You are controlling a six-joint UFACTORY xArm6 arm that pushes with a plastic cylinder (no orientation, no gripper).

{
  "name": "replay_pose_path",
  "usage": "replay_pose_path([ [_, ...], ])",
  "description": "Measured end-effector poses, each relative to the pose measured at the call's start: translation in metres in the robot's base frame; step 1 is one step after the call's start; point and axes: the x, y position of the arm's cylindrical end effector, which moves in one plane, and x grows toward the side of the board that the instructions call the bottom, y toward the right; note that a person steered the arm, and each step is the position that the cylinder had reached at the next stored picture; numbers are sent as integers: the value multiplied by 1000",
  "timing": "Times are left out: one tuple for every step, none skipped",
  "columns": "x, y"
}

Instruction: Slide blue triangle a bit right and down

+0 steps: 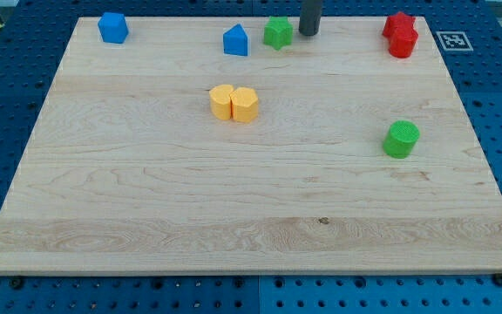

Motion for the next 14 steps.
replay_pose_path([
  [-20, 3],
  [-20, 3],
  [-20, 1],
  [-20, -9],
  [-19, -34],
  [-19, -67],
  [-19, -100],
  [-19, -117],
  [-19, -119],
  [-1, -152],
  [20, -157],
  [24, -133],
  [37, -118],
  [54, -118],
])
